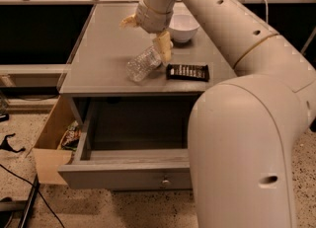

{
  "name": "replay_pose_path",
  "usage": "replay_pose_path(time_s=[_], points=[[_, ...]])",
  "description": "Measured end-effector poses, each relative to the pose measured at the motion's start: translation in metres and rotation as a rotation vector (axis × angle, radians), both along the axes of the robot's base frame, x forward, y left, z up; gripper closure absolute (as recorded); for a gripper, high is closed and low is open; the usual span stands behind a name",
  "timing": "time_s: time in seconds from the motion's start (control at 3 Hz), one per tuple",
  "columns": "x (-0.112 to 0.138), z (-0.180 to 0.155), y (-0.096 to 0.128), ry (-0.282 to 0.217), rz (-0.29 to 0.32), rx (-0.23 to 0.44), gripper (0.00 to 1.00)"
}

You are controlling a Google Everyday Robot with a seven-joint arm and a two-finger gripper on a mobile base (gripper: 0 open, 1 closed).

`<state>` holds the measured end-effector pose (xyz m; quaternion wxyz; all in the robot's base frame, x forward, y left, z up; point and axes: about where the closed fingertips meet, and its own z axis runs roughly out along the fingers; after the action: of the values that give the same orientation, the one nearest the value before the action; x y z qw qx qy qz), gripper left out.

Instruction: Place water bottle into top drawer

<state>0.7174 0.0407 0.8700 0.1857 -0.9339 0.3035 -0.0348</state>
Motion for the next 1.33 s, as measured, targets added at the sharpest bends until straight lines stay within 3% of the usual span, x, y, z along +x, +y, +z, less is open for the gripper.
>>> replay_pose_path(time_s=[0.67,1.33], points=[[-0.012,-0.016,-0.014,0.034,-0.032,-0.107,0.02],[-0.016,-0.011,-0.014,0.012,-0.015,-0.066,0.48]])
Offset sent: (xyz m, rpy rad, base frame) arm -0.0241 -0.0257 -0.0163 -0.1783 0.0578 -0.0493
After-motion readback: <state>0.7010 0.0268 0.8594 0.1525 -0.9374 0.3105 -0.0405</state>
